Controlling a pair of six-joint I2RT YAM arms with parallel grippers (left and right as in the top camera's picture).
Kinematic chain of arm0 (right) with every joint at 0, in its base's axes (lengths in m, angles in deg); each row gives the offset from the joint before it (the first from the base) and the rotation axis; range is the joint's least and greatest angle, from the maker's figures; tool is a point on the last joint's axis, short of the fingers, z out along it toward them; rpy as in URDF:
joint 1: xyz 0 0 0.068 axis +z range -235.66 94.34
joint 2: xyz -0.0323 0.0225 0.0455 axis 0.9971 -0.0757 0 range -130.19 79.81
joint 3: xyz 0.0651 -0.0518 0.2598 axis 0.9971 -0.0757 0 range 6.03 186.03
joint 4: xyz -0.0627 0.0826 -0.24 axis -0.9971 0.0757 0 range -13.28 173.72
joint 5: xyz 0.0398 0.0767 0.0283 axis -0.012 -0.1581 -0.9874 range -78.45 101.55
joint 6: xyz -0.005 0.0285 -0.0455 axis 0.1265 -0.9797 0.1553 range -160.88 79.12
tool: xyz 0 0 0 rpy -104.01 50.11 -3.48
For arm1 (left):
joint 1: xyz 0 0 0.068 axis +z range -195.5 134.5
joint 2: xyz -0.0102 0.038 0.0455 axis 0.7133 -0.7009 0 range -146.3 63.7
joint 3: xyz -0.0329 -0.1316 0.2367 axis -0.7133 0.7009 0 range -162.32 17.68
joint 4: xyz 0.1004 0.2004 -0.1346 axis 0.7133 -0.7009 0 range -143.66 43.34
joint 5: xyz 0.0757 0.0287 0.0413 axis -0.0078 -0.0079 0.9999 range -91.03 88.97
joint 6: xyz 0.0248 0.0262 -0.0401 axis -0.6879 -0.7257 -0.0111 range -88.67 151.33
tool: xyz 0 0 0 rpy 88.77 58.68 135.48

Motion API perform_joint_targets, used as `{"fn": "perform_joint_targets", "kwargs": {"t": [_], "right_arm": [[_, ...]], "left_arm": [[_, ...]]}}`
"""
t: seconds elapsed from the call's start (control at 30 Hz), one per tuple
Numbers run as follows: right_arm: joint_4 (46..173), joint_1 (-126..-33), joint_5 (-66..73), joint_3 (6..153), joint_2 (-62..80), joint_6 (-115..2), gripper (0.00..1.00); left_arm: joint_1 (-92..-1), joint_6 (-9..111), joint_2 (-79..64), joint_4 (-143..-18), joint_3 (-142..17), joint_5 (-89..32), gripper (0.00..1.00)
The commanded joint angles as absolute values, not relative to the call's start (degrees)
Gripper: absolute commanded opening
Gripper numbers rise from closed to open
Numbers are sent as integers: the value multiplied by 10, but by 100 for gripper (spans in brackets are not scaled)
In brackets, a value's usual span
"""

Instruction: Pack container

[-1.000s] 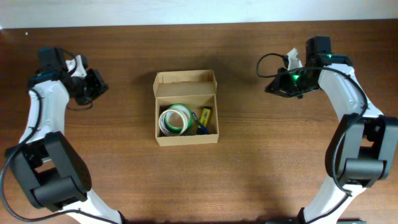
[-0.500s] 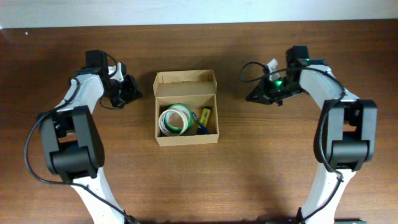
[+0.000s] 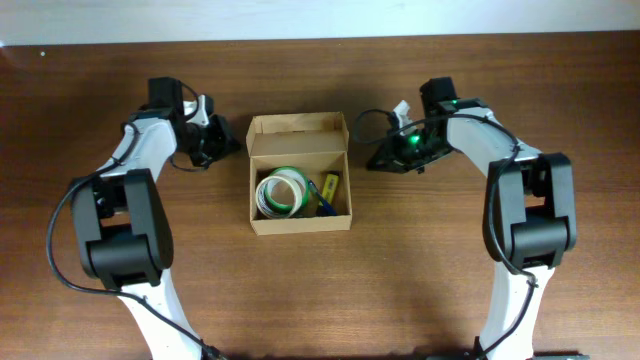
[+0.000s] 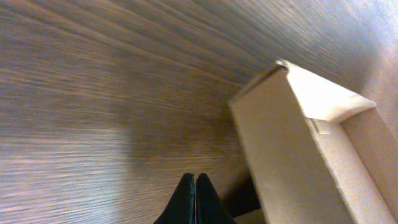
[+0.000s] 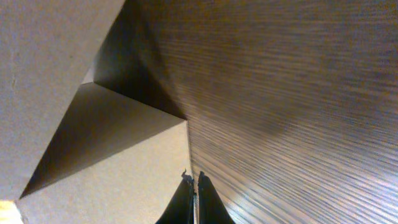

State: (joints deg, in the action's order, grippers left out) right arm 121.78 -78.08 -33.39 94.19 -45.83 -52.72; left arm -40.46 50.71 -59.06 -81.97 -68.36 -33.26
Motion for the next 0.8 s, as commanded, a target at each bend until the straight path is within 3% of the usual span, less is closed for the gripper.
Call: {"fn": "perform_joint_targets", "kwargs": {"t": [0.0,0.77], "right_arm": [[1212,-764,-346,941,-471,-534,4],[1183,-754,-313,941,-471,-551,4]], "left_arm": [[-426,523,-591,-811,-689,-346,2],[-467,529,-591,-833,-689,-343,2]]}}
